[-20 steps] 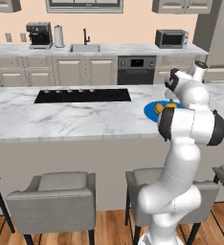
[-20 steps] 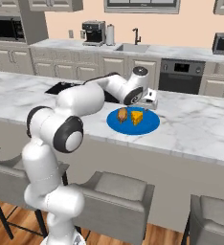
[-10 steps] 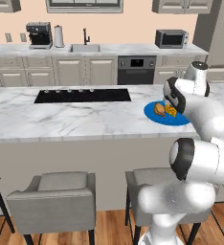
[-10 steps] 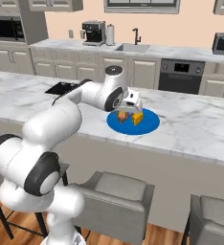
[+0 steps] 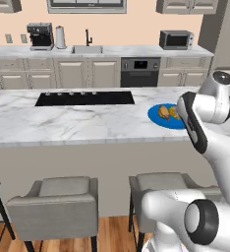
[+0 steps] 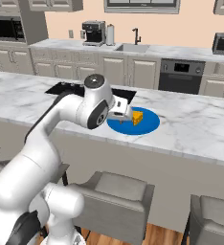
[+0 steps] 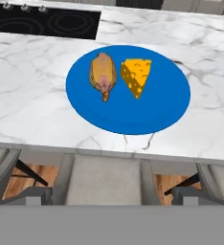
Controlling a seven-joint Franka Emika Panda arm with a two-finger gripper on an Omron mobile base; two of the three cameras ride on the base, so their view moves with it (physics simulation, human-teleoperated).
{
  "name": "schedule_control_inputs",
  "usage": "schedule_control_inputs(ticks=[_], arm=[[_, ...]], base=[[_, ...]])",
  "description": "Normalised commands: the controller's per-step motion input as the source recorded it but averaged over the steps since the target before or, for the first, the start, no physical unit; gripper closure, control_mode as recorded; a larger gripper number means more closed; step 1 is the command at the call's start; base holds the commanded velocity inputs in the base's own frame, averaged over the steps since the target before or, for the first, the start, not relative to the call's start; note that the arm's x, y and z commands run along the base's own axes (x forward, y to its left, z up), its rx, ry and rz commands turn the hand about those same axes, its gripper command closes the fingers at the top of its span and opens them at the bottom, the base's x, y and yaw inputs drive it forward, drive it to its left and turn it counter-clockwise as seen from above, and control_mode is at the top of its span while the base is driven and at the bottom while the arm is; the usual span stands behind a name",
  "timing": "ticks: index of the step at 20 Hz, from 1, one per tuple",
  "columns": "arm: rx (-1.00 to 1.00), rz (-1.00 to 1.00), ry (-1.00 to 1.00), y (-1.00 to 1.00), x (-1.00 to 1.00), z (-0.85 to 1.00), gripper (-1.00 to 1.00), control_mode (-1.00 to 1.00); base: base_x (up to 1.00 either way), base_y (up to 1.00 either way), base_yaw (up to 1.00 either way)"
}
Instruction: Take the cheese, chicken drumstick, and tomato from the fridge and place them on the plate on the dining counter to create an appetizer plate.
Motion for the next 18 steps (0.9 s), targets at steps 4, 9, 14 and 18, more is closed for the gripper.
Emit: schedule_control_inputs(ticks=[4, 9, 14, 18], arm=[[0.0, 0.07, -0.07, 0.0, -0.39, 0.08, -1.0, 1.0], [0.0, 0.0, 0.0, 0.0, 0.0, 0.0, -1.0, 1.0], [0.0, 0.0, 0.0, 0.0, 0.0, 0.0, -1.0, 1.0], [0.0, 0.0, 0.0, 0.0, 0.0, 0.0, -1.0, 1.0]], base=[[-0.46, 0.0, 0.05], [-1.0, 0.05, 0.04], [-0.95, -0.01, -0.32], [-0.36, 0.0, -0.78]])
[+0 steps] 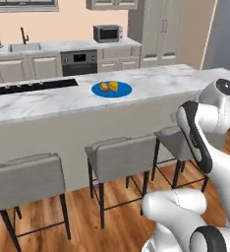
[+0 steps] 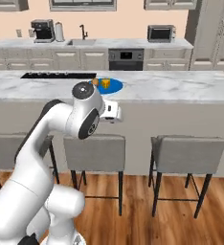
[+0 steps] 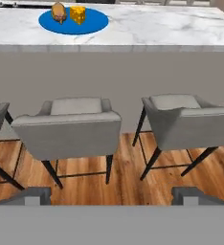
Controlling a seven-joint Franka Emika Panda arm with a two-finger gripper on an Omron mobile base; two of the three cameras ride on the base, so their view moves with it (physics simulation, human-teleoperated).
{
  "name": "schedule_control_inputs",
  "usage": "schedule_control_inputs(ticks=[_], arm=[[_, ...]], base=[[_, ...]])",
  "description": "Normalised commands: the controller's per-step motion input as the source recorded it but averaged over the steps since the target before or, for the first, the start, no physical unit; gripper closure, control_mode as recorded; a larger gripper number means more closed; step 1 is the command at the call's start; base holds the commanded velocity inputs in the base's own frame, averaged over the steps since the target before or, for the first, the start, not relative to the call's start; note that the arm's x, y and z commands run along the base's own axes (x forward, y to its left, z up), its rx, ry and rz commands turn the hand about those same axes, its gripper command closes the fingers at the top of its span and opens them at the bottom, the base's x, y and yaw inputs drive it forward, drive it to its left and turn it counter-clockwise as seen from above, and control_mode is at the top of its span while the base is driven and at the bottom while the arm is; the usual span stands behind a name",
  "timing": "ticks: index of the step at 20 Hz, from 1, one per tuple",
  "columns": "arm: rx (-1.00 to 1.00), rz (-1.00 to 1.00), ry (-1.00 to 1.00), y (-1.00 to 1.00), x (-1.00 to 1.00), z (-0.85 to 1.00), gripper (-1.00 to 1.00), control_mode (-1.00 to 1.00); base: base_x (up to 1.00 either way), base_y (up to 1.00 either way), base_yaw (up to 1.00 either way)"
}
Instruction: Take the cheese, chicken drumstick, and tomato from the fridge and place them on the plate on the dining counter to create an appetizer plate.
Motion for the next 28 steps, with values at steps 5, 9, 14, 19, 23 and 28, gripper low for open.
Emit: schedule_control_inputs(ticks=[5, 9, 14, 19, 23, 28], arm=[[0.0, 0.0, 0.0, 0.0, 0.0, 0.0, -1.0, 1.0], [0.0, 0.0, 0.0, 0.0, 0.0, 0.0, -1.0, 1.0], [0.0, 0.0, 0.0, 0.0, 0.0, 0.0, -1.0, 1.0], [0.0, 0.0, 0.0, 0.0, 0.0, 0.0, -1.0, 1.0], [0.0, 0.0, 0.0, 0.0, 0.0, 0.0, -1.0, 1.0], [0.0, 0.0, 0.0, 0.0, 0.0, 0.0, -1.0, 1.0]], base=[[0.0, 0.0, -0.89], [0.0, 0.0, -0.84], [0.0, -0.05, -0.78], [0.0, -0.16, -0.72], [0.0, -0.23, -0.69], [0.03, -0.19, -0.66]])
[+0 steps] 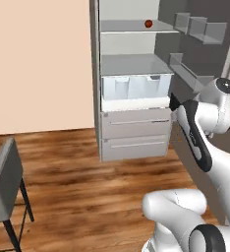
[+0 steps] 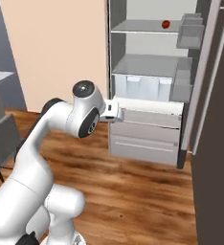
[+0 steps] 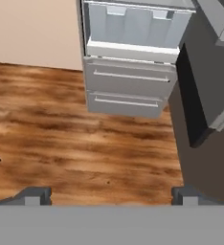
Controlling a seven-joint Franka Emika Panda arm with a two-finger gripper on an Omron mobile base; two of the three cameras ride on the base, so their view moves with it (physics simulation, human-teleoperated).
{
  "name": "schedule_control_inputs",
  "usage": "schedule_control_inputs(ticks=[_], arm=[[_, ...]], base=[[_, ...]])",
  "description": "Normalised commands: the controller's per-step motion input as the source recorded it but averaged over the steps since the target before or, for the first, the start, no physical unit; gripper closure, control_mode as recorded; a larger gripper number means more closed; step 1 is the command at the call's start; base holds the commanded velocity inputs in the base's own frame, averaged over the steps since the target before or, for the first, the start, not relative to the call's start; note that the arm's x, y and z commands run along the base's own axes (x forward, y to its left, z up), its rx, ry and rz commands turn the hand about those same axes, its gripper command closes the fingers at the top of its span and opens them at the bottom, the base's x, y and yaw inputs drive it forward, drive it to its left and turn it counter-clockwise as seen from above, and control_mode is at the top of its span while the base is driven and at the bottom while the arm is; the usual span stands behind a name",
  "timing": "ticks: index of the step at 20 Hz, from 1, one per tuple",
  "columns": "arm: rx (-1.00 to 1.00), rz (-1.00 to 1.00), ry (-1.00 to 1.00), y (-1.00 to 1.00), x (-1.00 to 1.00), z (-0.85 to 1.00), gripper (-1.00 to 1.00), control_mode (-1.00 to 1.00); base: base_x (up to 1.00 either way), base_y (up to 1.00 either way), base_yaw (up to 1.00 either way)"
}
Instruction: Take the cheese, chicken drumstick, and tomato from the fridge and place them on the plate on the dining counter to create an appetizer plate.
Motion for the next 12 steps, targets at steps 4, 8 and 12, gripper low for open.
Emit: schedule_control_inputs(ticks=[4, 8, 12], arm=[[0.0, 0.0, 0.0, 0.0, 0.0, 0.0, -1.0, 1.0], [0.0, 0.0, 0.0, 0.0, 0.0, 0.0, -1.0, 1.0], [0.0, 0.0, 0.0, 0.0, 0.0, 0.0, -1.0, 1.0]], base=[[0.47, 0.19, -0.51], [0.95, 0.76, -0.25], [1.0, 0.32, 0.0]])
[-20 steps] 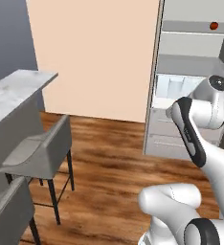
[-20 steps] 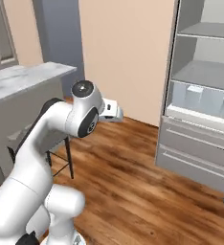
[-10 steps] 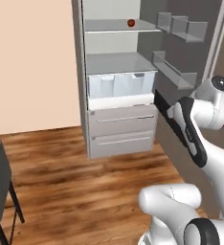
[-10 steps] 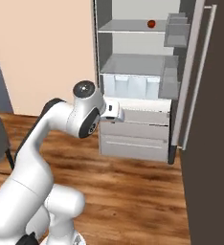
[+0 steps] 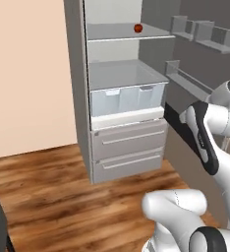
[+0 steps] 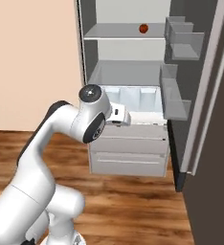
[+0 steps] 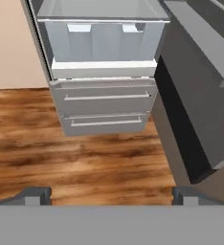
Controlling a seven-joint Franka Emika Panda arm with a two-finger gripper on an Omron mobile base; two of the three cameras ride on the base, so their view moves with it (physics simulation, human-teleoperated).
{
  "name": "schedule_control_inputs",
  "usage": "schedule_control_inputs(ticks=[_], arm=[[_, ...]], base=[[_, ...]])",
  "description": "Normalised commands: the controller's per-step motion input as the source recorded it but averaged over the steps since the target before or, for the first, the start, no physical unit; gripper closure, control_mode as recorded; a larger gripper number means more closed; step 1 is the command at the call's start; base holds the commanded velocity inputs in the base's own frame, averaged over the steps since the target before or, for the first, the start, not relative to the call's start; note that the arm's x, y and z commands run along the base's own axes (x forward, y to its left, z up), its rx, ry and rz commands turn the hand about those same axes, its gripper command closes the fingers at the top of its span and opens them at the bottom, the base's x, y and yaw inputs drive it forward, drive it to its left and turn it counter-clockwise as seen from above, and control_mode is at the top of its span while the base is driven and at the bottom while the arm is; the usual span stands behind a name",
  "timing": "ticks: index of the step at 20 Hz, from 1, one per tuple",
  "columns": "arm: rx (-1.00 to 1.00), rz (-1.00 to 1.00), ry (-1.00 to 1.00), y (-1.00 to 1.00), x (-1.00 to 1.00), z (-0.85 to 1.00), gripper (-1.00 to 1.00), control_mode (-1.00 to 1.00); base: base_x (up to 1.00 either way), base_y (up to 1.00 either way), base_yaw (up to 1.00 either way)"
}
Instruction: Take the cheese, chicken drumstick, and tomato from the fridge and place them on the plate on the dining counter to create an appetizer plate.
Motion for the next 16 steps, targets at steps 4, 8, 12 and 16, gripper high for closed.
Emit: schedule_control_inputs(ticks=[4, 8, 12, 16], arm=[[0.0, 0.0, 0.0, 0.0, 0.0, 0.0, -1.0, 1.0], [0.0, 0.0, 0.0, 0.0, 0.0, 0.0, -1.0, 1.0], [0.0, 0.0, 0.0, 0.0, 0.0, 0.0, -1.0, 1.0], [0.0, 0.0, 0.0, 0.0, 0.0, 0.0, -1.0, 1.0]], base=[[0.84, -0.11, 0.13], [0.58, -0.33, 0.13], [0.6, -0.3, 0.09], [0.9, -0.12, 0.03]])
